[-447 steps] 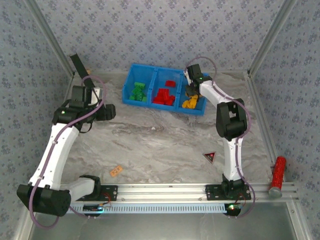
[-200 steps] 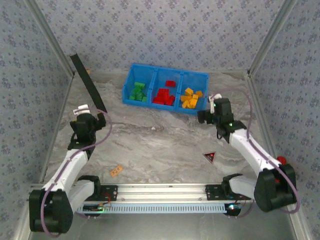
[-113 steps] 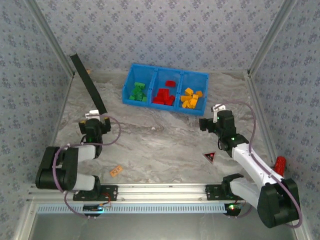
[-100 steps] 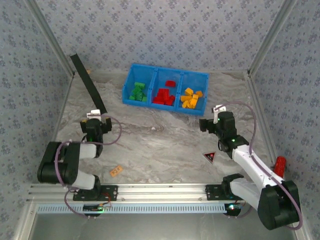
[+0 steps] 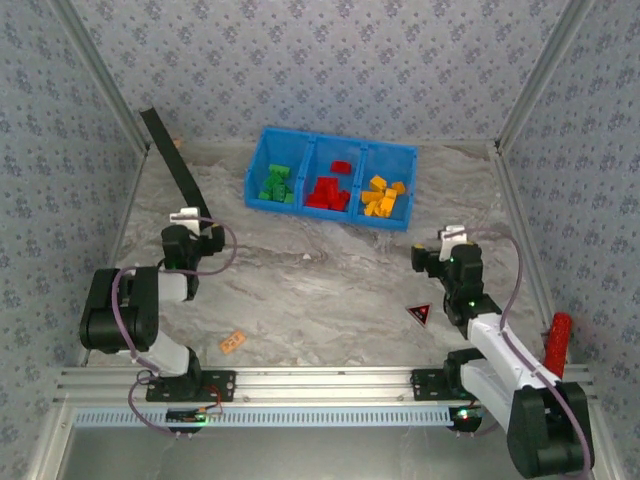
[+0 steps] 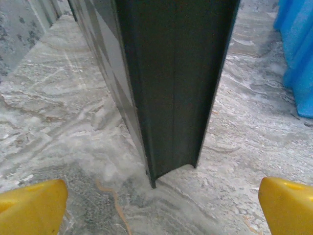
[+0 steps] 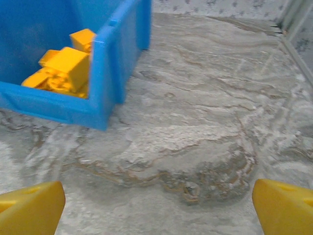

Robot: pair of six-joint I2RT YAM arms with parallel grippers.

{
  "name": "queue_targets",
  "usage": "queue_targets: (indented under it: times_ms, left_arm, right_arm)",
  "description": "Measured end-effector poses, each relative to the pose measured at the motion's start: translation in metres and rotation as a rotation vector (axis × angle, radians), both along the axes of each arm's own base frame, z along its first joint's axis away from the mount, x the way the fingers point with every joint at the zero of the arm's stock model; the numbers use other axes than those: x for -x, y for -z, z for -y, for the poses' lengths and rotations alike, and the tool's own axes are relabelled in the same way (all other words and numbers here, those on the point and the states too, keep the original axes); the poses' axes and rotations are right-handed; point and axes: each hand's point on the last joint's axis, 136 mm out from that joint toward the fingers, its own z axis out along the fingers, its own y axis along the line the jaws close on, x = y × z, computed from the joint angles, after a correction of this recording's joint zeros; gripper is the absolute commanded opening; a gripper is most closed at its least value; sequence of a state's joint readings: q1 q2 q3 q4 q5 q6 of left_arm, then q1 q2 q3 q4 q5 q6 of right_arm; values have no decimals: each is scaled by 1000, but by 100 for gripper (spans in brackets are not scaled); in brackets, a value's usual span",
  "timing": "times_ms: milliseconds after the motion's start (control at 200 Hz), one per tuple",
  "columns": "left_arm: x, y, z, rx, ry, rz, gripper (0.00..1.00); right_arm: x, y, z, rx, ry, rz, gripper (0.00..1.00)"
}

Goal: Sort the legos into containers by color
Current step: Reset both arms

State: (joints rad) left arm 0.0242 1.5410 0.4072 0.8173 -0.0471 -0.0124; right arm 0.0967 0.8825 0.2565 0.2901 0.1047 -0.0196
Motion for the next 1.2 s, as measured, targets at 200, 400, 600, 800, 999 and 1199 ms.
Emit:
queue_targets:
  times_ms: [200,400,600,800,999,1199]
  left_arm:
    - [1,2,2,11,11,-10,100]
    - [1,3,3,13,11,-11,100]
    - [1,3,3,14,13,-13,100]
    - [1,3,3,14,13,-13,100]
    - [1,3,3,14,13,-13,100]
    - [1,3,3,14,13,-13,100]
  right_arm:
    - [-13,35,28,-41,54,-43,100]
    - [-45,49,22,-73,-9,-54,100]
    - [-68,56,14,-74,-55,-47,100]
    - [-72,51,15,-69,-49,-30,100]
    - [-72,51,16,-65,-42,-30,100]
    - [-72,51,17,-63,-36,-30,100]
